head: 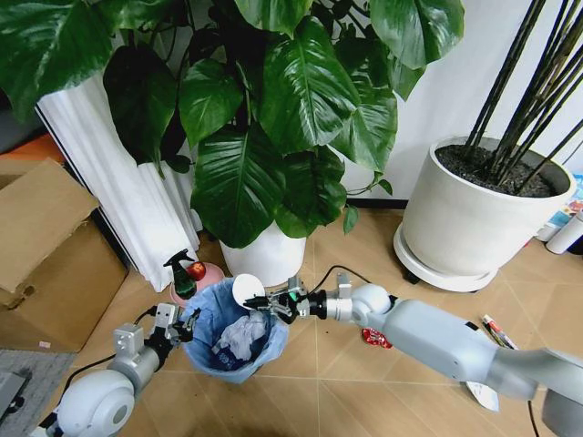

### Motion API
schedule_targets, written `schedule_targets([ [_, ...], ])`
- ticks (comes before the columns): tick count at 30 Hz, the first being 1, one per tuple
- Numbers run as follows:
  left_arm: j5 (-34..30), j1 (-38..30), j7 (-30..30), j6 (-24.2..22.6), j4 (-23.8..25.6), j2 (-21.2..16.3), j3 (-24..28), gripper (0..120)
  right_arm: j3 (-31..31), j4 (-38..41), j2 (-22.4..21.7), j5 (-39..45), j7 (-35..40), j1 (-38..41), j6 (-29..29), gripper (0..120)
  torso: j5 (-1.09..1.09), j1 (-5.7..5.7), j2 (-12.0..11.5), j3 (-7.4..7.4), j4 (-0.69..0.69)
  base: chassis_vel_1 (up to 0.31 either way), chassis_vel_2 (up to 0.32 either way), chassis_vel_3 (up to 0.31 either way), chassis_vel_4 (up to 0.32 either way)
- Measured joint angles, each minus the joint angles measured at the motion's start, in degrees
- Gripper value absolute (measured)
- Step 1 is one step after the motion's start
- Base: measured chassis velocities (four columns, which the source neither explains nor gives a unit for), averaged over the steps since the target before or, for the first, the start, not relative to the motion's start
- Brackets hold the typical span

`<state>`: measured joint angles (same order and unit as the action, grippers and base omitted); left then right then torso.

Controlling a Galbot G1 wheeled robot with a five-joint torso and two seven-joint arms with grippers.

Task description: Pick up the trash bin and place the garbage on the floor into it.

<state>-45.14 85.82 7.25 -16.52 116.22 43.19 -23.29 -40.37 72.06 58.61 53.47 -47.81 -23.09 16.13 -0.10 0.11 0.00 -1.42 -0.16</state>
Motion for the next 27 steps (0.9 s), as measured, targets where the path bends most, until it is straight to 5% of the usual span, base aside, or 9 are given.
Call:
schedule_targets([
  [17, -0.4, -0.1, 0.7, -0.5, -0.3, -0.2, 0.1, 1, 0.8, 3.3, -1.6, -0.9, 1.0, 0.8, -0.6, 60, 0.01, 0.0, 0.0, 0.0, 0.01, 0.0, 0.0, 0.0, 0.0],
  [27, -1.5, 0.0, 1.8, -0.9, 1.2, -0.3, -1.2, 1, 17.2, 4.6, -8.7, -3.4, 6.3, -7.8, -3.2, 97, 0.02, -0.01, 0.0, 0.01, -0.01, 0.0, 0.0, 0.0, 0.0],
])
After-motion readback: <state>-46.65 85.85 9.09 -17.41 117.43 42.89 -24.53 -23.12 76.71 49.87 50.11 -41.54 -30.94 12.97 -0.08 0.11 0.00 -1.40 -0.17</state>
